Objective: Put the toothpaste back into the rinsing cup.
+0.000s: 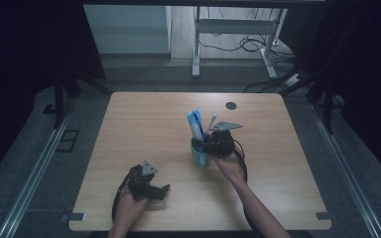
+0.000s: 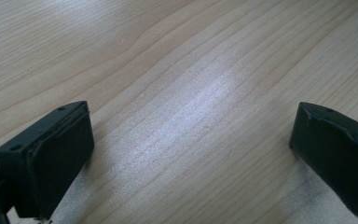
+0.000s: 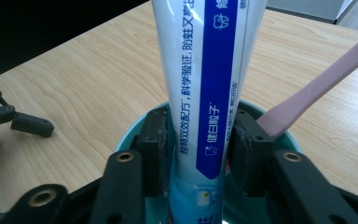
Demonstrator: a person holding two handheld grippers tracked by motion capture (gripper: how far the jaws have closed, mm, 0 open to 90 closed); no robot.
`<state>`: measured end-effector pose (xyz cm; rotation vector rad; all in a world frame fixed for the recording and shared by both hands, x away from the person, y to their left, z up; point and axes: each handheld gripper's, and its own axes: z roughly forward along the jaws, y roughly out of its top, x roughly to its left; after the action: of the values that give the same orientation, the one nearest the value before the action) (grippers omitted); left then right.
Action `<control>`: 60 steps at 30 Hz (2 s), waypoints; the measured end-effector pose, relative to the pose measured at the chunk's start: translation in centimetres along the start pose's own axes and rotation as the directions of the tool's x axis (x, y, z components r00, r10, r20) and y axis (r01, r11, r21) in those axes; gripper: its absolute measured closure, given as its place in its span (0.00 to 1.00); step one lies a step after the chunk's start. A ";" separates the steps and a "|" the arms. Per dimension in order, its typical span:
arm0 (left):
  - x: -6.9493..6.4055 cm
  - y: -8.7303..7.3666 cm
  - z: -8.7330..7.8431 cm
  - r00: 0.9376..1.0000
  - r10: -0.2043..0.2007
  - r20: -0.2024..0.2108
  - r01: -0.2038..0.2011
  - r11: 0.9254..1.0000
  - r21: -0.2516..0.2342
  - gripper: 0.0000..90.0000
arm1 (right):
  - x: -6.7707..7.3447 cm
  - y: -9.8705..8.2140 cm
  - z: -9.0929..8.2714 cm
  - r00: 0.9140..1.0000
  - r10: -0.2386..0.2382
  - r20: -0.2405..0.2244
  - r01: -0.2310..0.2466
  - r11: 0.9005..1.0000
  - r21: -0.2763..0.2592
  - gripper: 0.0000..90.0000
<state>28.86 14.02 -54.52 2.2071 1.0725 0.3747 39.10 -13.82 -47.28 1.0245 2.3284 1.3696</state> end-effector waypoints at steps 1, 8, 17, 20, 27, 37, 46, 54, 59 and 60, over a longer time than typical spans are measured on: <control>0.0 0.0 0.0 1.000 0.000 0.000 0.000 1.000 0.000 0.00 | 0.0 0.0 0.0 1.000 -0.003 0.002 0.003 1.000 -0.001 0.64; 0.0 0.0 0.0 1.000 0.000 0.000 0.000 1.000 0.000 0.00 | 0.2 0.3 -0.2 1.000 -0.030 0.010 0.029 0.999 0.024 0.54; 0.0 0.0 0.0 1.000 0.003 0.000 -0.003 1.000 0.000 0.00 | 0.2 0.8 -0.9 1.000 -0.025 -0.005 0.026 0.999 0.030 0.42; 0.0 0.0 0.0 1.000 0.003 0.000 -0.003 1.000 0.000 0.00 | 0.4 1.1 -1.1 0.999 -0.036 -0.006 0.036 0.999 0.036 0.37; 0.0 0.0 0.0 1.000 0.003 0.000 -0.003 1.000 0.002 0.00 | 1.1 1.5 -1.2 0.996 -0.093 0.013 0.091 0.992 0.091 0.24; 0.0 0.0 0.0 1.000 0.004 0.000 -0.004 1.000 0.003 0.00 | 1.8 1.9 -1.8 0.992 -0.127 -0.007 0.126 0.984 0.122 0.15; 0.0 0.0 0.0 1.000 0.002 -0.001 -0.002 1.000 0.001 0.00 | 1.9 2.1 -2.7 0.990 -0.142 -0.005 0.142 0.981 0.134 0.13; 0.0 0.0 0.0 1.000 0.001 0.000 -0.001 1.000 0.000 0.00 | 1.5 1.9 -3.6 0.990 -0.143 -0.008 0.142 0.979 0.148 0.11; 0.0 0.0 0.0 1.000 0.000 -0.001 0.000 1.000 0.000 0.00 | 1.3 1.7 -4.1 0.990 -0.139 -0.008 0.138 0.978 0.158 0.10; 0.0 0.0 0.0 1.000 0.001 -0.002 -0.001 1.000 0.000 0.00 | 1.3 1.6 -4.2 0.990 -0.137 -0.008 0.137 0.977 0.161 0.10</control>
<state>28.87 14.02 -54.51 2.2078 1.0727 0.3769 36.65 -15.22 -43.54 0.8875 2.4894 1.1441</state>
